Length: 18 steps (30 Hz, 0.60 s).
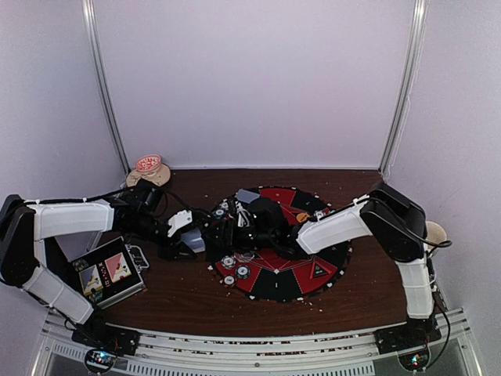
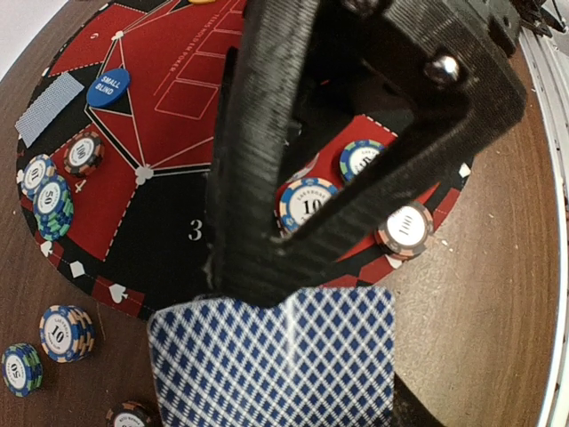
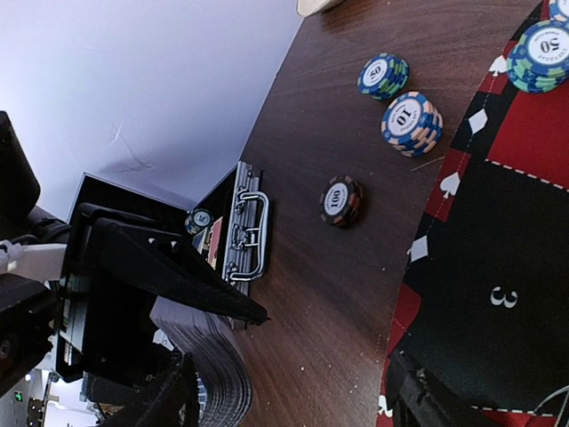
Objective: Distribute texas hold em gaming equipment
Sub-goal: Pick up the poker card from the face-down deck piles.
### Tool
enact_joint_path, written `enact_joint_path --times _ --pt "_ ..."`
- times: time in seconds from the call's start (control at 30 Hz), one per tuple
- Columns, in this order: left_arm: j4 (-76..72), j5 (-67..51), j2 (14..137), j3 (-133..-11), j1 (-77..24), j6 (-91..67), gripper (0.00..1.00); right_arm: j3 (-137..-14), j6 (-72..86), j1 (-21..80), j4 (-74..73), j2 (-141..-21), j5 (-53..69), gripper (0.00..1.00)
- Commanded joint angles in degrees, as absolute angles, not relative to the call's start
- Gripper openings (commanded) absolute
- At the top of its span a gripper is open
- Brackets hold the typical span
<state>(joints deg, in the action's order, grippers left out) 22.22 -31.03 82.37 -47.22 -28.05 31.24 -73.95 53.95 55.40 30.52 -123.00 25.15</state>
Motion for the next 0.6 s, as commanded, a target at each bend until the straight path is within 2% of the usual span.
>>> enact_joint_path --times 0.0,0.57 --pt "20.42 -32.78 81.3 -46.85 -27.85 32.09 0.45 -77.39 54.65 56.49 33.86 -124.58 28.53 0.73" --pt "20.52 -33.18 81.34 -46.8 -27.82 32.34 0.45 -85.85 53.57 57.64 27.87 -130.37 29.87 0.69"
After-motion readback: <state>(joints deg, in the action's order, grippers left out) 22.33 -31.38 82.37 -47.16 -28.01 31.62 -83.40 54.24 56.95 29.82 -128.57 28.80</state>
